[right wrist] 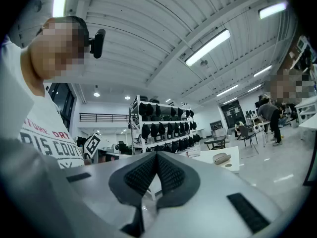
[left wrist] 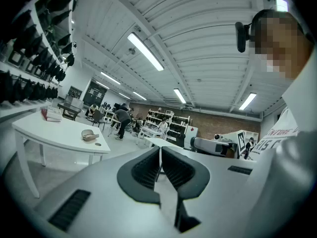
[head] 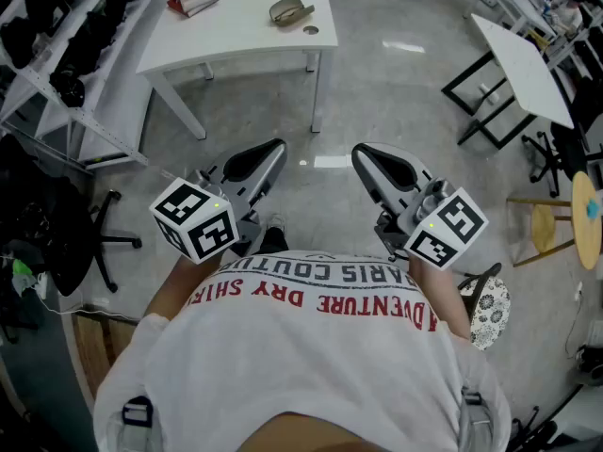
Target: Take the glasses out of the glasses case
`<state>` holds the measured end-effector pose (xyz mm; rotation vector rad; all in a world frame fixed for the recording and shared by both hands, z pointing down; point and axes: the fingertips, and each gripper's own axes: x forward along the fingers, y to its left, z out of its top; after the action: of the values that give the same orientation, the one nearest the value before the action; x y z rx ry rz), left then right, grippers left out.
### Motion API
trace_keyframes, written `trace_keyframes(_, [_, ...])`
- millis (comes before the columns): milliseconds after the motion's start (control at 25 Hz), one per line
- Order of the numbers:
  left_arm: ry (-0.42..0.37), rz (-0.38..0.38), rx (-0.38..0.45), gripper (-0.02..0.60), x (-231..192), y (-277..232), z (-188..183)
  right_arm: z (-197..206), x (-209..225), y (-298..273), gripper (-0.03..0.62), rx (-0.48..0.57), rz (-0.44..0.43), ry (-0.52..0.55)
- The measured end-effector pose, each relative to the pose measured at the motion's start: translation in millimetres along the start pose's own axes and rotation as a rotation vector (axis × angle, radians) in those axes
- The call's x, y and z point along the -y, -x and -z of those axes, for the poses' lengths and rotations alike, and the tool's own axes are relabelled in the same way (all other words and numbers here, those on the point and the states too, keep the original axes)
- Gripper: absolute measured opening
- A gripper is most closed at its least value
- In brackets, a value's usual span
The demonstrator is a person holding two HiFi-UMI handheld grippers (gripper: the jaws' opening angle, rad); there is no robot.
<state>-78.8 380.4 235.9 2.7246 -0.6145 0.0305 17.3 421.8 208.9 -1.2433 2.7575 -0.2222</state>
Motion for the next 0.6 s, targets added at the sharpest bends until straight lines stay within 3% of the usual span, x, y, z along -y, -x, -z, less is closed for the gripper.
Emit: trace_keyframes(600, [-0.013,-0.027,0.011,0.035,2.9,3.9,1.5,-0.2,7.9,9.1,0.028,0.008,0.036,-0.002])
